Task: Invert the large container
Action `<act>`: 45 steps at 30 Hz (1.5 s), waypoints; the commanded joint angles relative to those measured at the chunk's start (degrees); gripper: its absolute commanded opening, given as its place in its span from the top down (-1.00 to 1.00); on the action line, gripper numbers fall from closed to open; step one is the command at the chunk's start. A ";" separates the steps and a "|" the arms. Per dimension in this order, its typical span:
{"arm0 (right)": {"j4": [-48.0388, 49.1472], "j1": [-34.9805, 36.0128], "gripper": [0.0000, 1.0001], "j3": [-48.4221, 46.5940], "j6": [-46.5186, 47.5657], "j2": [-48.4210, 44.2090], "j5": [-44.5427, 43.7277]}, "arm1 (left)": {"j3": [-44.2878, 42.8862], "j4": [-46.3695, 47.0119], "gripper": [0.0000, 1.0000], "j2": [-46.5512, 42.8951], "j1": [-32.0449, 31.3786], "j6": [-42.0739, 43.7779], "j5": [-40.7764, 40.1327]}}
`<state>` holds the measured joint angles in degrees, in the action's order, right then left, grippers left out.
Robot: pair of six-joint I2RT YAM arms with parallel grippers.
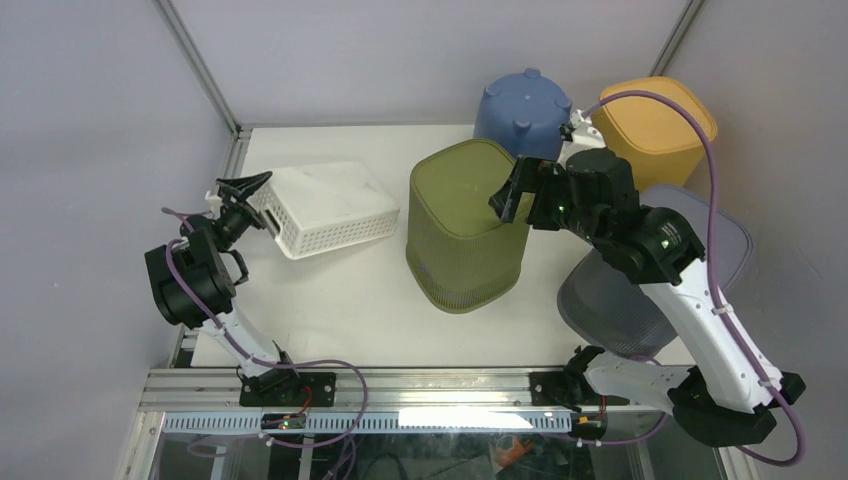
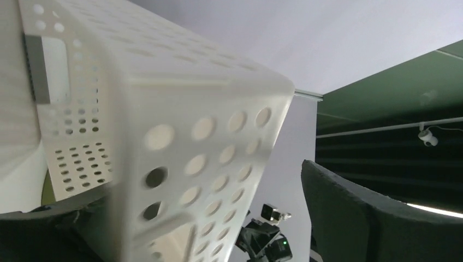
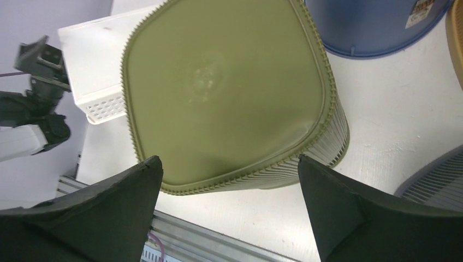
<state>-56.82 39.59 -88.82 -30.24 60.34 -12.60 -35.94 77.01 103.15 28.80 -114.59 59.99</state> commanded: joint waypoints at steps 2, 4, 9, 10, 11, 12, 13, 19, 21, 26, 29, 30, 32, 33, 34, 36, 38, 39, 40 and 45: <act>-5.37 0.21 -0.98 -6.52 3.56 1.87 -1.47 | 4.39 20.62 -0.98 -6.12 1.85 2.50 4.56; -8.98 0.16 -0.98 -11.44 5.05 3.98 -3.80 | 4.87 12.75 -0.98 -8.77 1.88 8.02 6.56; -16.82 0.25 -0.99 -24.59 9.16 10.49 -10.53 | -5.87 -69.97 -0.98 -24.14 1.25 64.97 -6.11; -17.32 0.17 -0.98 -25.96 9.80 11.18 -11.08 | -11.22 -87.06 -0.98 -25.11 0.00 76.84 -15.50; -17.37 0.15 -0.98 -26.73 10.30 11.61 -11.32 | -14.17 -95.06 -0.98 -25.03 -1.13 81.93 -20.39; -17.10 0.13 -0.98 -26.99 10.71 11.72 -11.46 | -15.88 -99.97 -0.98 -24.33 -1.34 83.84 -22.02; -16.57 0.14 -0.99 -26.91 10.91 11.80 -11.41 | -17.38 -102.68 -0.98 -23.32 -1.40 84.98 -23.47; -13.64 0.15 -0.98 -24.32 10.84 11.27 -9.23 | -21.33 -111.44 -0.98 -16.69 -5.53 88.85 -39.09; -12.94 0.21 -0.98 -23.04 10.52 10.46 -8.97 | -20.63 -111.37 -0.98 -16.50 -6.38 88.52 -41.20; -12.26 0.16 -0.98 -20.89 9.56 8.74 -8.78 | -21.00 -111.75 -0.98 -15.24 -7.77 89.54 -43.59; -12.06 0.16 -0.99 -20.21 9.11 8.42 -8.48 | -22.08 -113.18 -0.98 -13.84 -9.22 90.41 -47.18; -11.82 0.14 -0.98 -19.98 9.02 8.40 -8.23 | -22.55 -113.57 -0.98 -13.32 -9.50 90.34 -47.94; -11.33 0.15 -0.98 -19.59 8.85 8.42 -7.71 | -22.66 -112.29 -0.98 -13.51 -9.07 88.68 -43.73; -11.23 0.14 -0.98 -19.54 8.77 8.44 -7.44 | -22.14 -110.62 -0.98 -14.45 -8.65 86.88 -40.56; -11.21 0.14 -0.98 -19.55 8.67 8.48 -7.30 | -21.25 -107.92 -0.98 -15.94 -8.33 84.97 -38.08; -11.45 0.20 -0.98 -19.70 8.33 8.43 -7.01 | -21.67 -104.89 -0.97 -17.79 -8.15 81.58 -37.00; -11.47 0.14 -0.99 -19.65 8.06 8.06 -6.90 | -23.68 -104.83 -0.98 -17.28 -7.31 79.75 -35.57; -11.53 0.18 -0.99 -19.57 8.01 7.79 -6.95 | -23.90 -103.92 -0.98 -16.88 -6.17 77.96 -32.99; -11.56 0.18 -0.98 -19.41 8.00 7.56 -7.11 | -22.96 -100.59 -0.98 -16.81 -4.84 75.30 -28.75; -11.67 0.19 -0.98 -18.97 7.51 7.09 -7.36 | -17.80 -89.05 -0.97 -17.83 -3.22 57.51 -19.01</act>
<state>-71.37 39.59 -107.83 -21.98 69.23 -20.21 -56.05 -19.27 86.59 24.53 -42.22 33.19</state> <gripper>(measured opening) 0.992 0.993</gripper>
